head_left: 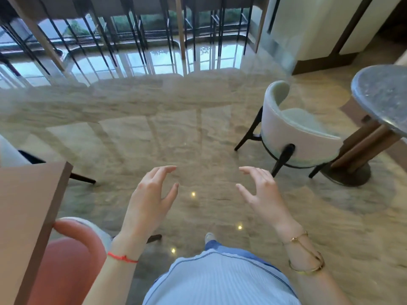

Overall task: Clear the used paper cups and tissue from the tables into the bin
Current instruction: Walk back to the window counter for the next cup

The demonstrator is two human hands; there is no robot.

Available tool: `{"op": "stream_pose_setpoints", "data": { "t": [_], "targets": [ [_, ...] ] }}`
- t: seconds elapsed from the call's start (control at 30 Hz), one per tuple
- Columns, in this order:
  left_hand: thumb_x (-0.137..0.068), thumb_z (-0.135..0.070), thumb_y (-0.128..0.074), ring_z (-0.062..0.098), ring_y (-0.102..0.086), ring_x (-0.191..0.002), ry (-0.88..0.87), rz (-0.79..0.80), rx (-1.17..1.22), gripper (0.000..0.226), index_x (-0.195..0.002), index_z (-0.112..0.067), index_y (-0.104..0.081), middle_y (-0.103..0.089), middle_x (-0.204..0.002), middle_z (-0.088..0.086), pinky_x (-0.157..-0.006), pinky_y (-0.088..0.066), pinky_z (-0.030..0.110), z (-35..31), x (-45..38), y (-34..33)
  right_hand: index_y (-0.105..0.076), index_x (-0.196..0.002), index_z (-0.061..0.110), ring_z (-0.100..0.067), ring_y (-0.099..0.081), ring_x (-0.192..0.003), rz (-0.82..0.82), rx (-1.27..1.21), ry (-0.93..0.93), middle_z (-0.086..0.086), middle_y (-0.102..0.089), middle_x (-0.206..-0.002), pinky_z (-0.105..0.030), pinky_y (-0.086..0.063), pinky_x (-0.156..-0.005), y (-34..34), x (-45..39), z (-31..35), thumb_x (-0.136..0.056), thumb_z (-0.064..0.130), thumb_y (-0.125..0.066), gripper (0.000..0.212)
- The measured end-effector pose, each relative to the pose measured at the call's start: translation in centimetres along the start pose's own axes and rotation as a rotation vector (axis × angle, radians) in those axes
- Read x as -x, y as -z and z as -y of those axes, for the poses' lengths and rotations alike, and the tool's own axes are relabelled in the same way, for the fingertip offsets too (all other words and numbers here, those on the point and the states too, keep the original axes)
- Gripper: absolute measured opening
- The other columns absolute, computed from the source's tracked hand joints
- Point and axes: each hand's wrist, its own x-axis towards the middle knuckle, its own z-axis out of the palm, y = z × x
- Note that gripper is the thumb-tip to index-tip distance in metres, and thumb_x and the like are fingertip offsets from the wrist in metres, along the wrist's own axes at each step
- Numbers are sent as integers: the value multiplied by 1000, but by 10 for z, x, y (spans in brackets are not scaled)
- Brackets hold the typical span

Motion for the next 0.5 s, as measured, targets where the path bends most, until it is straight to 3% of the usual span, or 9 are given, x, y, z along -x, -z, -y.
{"op": "stream_pose_setpoints", "data": {
  "t": [0.27,0.5],
  "targets": [
    [-87,-19,-67,15,-59,-111,109,-58,-6,36,-123,-19,-61,-62,-118,-5,-94,-47,32,23,-147,-13,-55,-127,20,-7,-43,-121,65,6,59,8,-57,-120,-18,-31,-102,4,-179,-16,-90,30,-64,40],
    [-87,-19,-66,16,-61,-109,89,-37,1,35,-122,-18,-61,-63,-116,-5,-92,-50,36,61,-305,-40,-57,-125,20,-8,-46,-119,52,-26,14,9,-59,-118,-21,-33,-103,-16,-321,-47,-87,28,-66,39]
  ]
}}
